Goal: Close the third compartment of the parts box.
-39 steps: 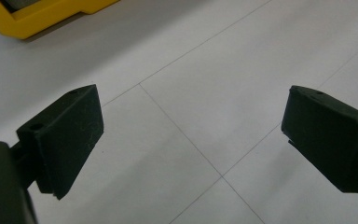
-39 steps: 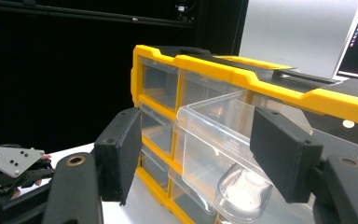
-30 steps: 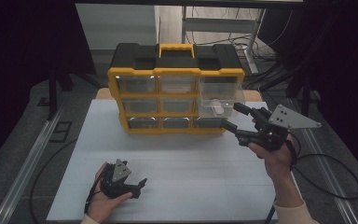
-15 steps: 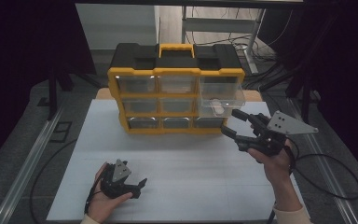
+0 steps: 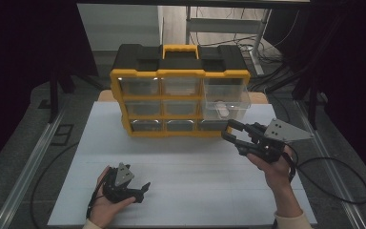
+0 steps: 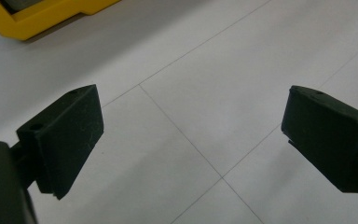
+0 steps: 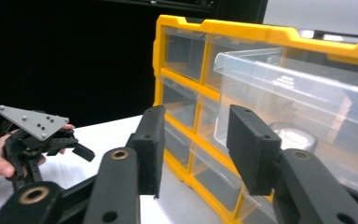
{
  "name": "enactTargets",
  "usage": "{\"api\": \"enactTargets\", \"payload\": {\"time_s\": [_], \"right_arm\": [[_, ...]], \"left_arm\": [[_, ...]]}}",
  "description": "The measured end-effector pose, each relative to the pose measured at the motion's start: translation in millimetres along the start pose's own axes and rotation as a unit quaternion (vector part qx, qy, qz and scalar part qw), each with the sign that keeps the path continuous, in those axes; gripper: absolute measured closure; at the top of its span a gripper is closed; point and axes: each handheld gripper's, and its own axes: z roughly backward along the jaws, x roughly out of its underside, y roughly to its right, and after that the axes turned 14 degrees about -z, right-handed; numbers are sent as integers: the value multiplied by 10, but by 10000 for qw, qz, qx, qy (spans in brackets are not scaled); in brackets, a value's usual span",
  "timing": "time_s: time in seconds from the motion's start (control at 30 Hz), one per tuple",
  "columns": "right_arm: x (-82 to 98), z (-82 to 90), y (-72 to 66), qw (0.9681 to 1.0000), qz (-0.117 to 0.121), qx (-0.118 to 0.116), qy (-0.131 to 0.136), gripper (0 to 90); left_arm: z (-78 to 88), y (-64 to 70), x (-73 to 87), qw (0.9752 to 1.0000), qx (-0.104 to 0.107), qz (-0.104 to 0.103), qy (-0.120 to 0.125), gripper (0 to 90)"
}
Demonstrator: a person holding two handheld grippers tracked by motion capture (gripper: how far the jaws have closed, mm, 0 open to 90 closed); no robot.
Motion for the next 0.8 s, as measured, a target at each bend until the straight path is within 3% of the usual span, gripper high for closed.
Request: {"api": "enactTargets", "payload": {"time_s": [0.1, 0.37, 0.8], "right_arm": [[38, -14, 13, 10000, -48, -58, -27, 669], [92, -42, 101, 9996, -279, 62, -83, 898], [172, -154, 154, 9991, -264, 265, -197, 898]], "left_arm": [[2, 1, 1, 10000, -5, -2, -5, 61], [9, 7, -2, 10000, -10, -32, 5, 62], [23, 17, -13, 10000, -8, -56, 40, 62]]}}
